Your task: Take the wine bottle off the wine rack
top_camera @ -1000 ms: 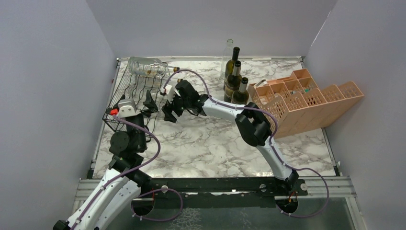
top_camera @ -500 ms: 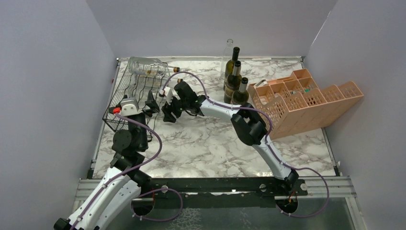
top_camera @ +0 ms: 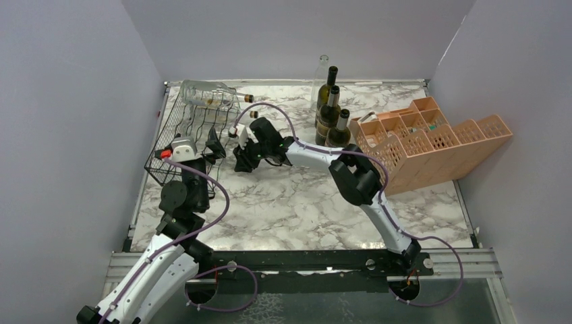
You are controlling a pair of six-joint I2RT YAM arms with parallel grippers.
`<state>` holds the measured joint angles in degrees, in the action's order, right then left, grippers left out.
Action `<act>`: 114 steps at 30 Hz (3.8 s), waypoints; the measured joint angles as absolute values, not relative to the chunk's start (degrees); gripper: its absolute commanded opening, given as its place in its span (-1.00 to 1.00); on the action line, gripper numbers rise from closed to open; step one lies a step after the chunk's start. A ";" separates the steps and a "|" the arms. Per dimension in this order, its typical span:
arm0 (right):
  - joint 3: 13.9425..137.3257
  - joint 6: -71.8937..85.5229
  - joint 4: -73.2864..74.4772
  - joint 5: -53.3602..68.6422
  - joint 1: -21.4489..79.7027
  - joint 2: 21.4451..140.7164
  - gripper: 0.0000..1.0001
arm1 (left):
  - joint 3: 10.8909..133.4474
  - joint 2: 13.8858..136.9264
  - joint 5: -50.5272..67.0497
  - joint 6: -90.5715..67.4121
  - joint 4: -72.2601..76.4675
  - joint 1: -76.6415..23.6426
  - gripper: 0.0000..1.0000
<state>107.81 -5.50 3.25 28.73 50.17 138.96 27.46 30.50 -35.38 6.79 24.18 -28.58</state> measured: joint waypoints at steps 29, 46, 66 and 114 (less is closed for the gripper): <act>61.58 5.50 14.00 11.64 49.39 84.95 -0.73 | 27.57 40.29 -13.30 4.69 24.08 -28.58 0.98; 58.22 14.20 39.46 3.46 49.39 64.29 -0.73 | 27.66 52.80 29.28 15.49 24.18 -35.75 0.97; 58.94 14.11 43.77 7.07 49.39 64.25 -0.72 | 30.26 70.85 28.23 24.95 23.92 -49.93 0.88; 56.36 28.42 22.65 -4.84 49.10 59.64 -0.44 | 31.70 66.22 19.84 12.14 24.25 -51.66 0.05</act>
